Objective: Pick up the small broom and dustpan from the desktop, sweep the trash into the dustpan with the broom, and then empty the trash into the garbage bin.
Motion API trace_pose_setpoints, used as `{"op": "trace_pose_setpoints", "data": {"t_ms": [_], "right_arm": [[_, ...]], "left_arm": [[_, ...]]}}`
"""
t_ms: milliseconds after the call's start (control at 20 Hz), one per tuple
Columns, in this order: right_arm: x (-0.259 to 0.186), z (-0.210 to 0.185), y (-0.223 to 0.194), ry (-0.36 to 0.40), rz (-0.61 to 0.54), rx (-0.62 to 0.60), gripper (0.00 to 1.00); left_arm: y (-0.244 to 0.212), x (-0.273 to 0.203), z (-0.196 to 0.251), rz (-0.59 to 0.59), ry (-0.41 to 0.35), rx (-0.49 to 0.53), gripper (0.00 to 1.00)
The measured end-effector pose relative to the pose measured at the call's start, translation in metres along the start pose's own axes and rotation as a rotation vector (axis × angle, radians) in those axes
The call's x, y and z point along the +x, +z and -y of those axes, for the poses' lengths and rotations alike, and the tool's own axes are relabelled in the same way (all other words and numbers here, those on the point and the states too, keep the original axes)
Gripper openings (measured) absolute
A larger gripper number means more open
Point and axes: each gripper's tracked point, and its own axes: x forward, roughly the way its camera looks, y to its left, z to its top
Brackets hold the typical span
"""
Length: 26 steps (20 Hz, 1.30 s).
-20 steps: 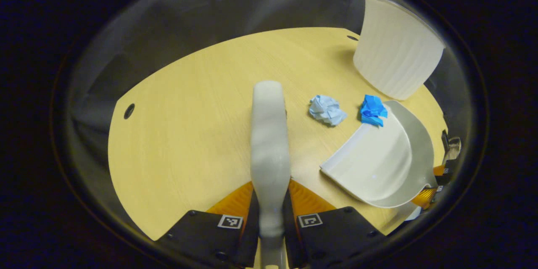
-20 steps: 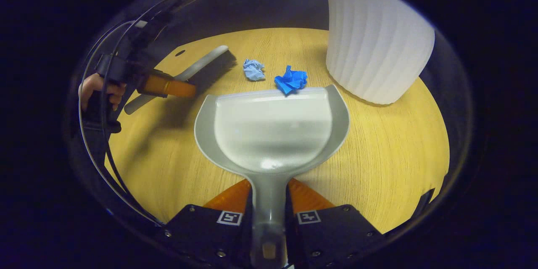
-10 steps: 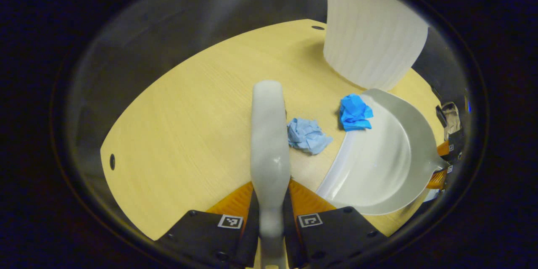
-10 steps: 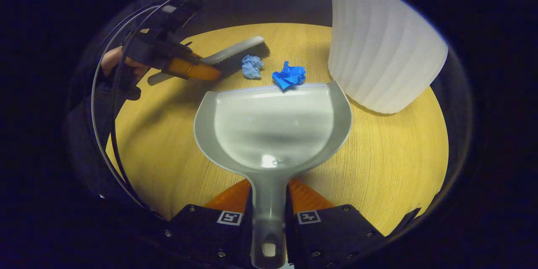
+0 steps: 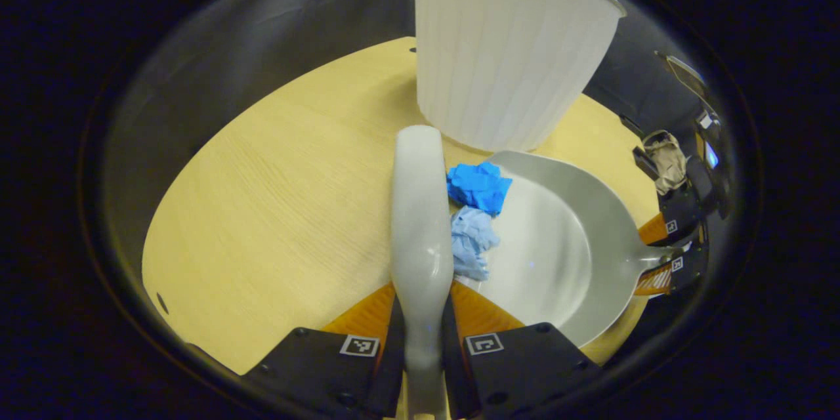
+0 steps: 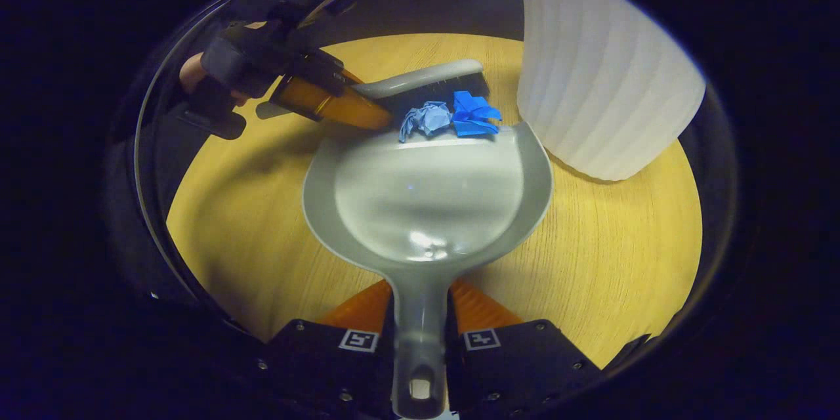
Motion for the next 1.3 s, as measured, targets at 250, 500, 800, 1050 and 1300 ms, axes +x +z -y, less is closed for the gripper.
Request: {"op": "trace_pose_setpoints", "data": {"t_ms": [250,500,800,1050,1300], "right_arm": [[-0.001,0.001,0.016,0.019,0.021,-0.012,0.33],[0.016,0.005,0.032,0.032,0.044,-0.020,0.32],[0.035,0.021,0.037,0.015,0.138,-0.014,0.32],[0.039,0.016,0.036,-0.004,0.214,-0.024,0.33],[0.029,0.014,0.039,0.008,0.252,-0.030,0.33]], "left_arm": [[-0.002,-0.009,0.035,0.013,-0.098,0.020,0.36],[-0.005,-0.024,0.055,0.028,-0.126,-0.038,0.36],[-0.004,-0.045,0.057,0.111,-0.062,-0.210,0.31],[0.000,-0.084,0.030,0.240,0.096,-0.328,0.34],[-0.028,-0.120,0.004,0.331,0.231,-0.463,0.34]]}}
